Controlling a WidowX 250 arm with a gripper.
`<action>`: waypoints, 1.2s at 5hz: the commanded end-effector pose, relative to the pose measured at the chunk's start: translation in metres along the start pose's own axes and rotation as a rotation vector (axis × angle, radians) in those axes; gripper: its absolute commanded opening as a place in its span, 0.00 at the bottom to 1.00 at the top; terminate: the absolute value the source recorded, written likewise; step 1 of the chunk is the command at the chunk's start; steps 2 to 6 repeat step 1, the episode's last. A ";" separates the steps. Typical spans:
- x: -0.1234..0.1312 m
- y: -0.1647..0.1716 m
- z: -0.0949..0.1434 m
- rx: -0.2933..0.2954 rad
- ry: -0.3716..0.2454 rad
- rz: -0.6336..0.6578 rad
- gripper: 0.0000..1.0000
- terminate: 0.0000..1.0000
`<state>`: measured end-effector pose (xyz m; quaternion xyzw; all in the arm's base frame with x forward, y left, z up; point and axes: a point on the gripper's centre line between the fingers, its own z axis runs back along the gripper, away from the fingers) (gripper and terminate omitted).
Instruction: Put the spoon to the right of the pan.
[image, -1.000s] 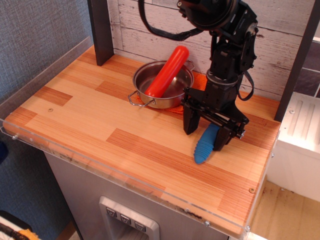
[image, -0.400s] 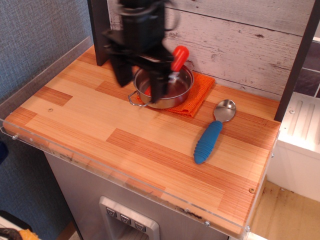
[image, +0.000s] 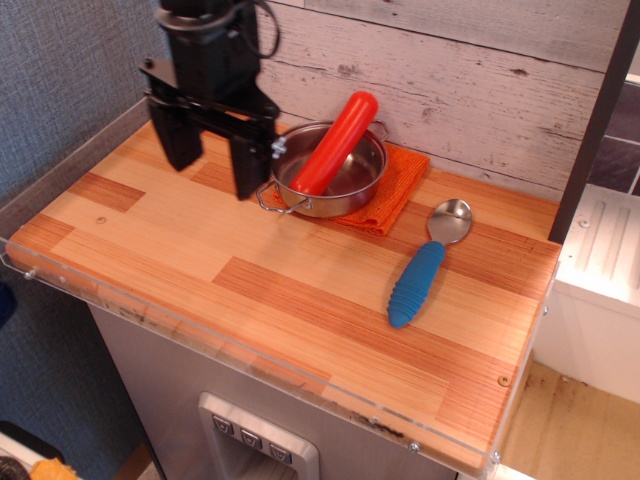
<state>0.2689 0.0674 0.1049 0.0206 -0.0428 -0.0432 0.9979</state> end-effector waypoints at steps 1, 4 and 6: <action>-0.008 0.001 0.008 0.006 -0.018 0.000 1.00 1.00; -0.008 0.001 0.008 0.006 -0.018 0.000 1.00 1.00; -0.008 0.001 0.008 0.006 -0.018 0.000 1.00 1.00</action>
